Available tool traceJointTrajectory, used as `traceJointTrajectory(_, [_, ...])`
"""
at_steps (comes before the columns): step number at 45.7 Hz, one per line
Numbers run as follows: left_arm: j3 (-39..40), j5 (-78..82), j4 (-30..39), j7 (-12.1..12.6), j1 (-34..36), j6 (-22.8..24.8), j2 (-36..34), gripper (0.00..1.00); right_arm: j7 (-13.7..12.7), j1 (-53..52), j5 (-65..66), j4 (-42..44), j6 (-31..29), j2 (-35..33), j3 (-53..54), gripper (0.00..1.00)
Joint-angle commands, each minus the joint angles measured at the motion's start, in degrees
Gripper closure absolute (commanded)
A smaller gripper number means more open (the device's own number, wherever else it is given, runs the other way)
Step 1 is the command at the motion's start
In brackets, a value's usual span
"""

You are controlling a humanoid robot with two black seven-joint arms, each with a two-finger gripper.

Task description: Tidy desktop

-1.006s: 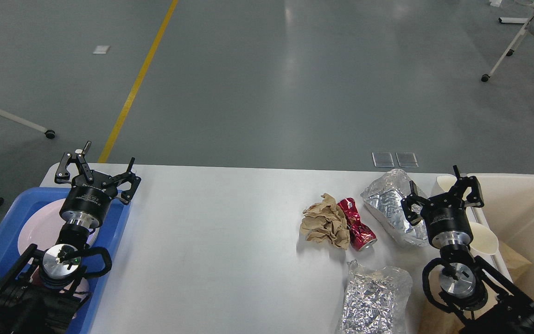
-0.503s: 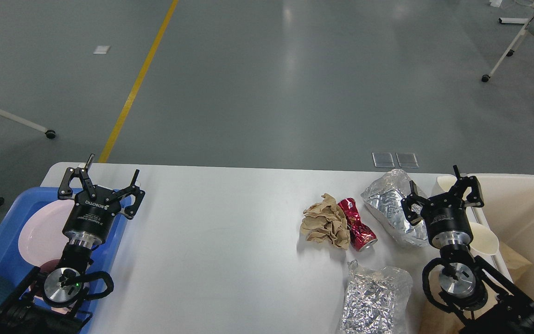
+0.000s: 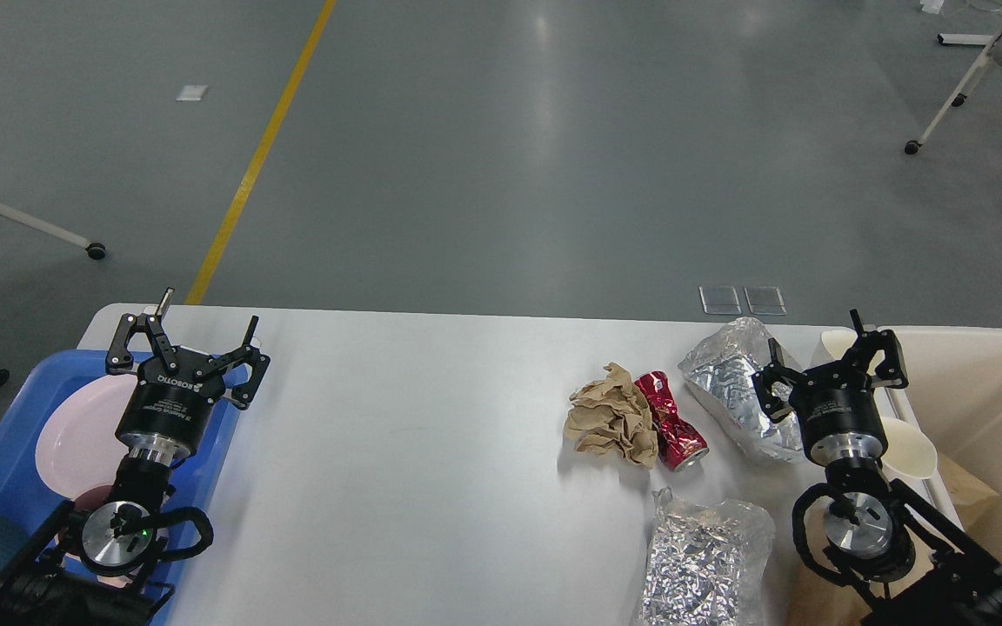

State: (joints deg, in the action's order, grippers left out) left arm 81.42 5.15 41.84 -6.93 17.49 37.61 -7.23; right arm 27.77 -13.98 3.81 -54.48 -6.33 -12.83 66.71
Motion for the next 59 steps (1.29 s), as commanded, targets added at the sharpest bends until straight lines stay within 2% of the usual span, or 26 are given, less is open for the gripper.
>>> traceJointTrajectory(1, [-0.1, 0.0, 0.0, 0.2, 0.0, 0.1, 0.0, 0.04, 0.0, 0.0, 0.0, 0.0, 0.0, 0.0, 0.0, 0.00])
traceJointTrajectory(26, [-0.1, 0.0, 0.0, 0.2, 0.0, 0.2, 0.0, 0.04, -0.4, -0.9, 0.0, 0.1, -0.2, 0.0, 0.0, 0.00])
traceJointTrajectory(31, [-0.1, 0.0, 0.0, 0.2, 0.0, 0.1, 0.0, 0.04, -0.2, -1.1, 0.1, -1.2, 0.0, -2.3, 0.4, 0.00])
traceJointTrajectory(37, [-0.1, 0.0, 0.0, 0.2, 0.0, 0.1, 0.0, 0.04, -0.7, -1.8, 0.0, -1.3, -0.1, -9.1, 0.6, 0.00])
traceJointTrajectory(41, [-0.1, 0.0, 0.0, 0.2, 0.0, 0.2, -0.1, 0.04, -0.8, -1.7, -1.2, -1.7, -0.4, -10.3, 0.7, 0.00])
traceJointTrajectory(45, [-0.1, 0.0, 0.0, 0.3, 0.0, 0.2, 0.0, 0.03, -2.6, -2.2, -1.1, -1.4, -0.4, -10.7, -0.1, 0.00])
traceJointTrajectory(51, [-0.1, 0.0, 0.0, 0.4, 0.0, 0.3, 0.0, 0.03, -10.8, -4.0, -1.1, -1.4, -0.5, -10.9, 0.0, 0.00])
traceJointTrajectory(53, [-0.1, 0.0, 0.0, 0.5, 0.0, 0.3, 0.0, 0.04, -12.3, -4.4, -1.1, -1.2, -0.5, -10.8, 0.0, 0.00])
traceJointTrajectory(59, [-0.1, 0.0, 0.0, 0.6, 0.0, 0.4, 0.0, 0.04, -12.8, -5.4, -1.2, -1.0, -0.5, -10.3, 0.0, 0.00])
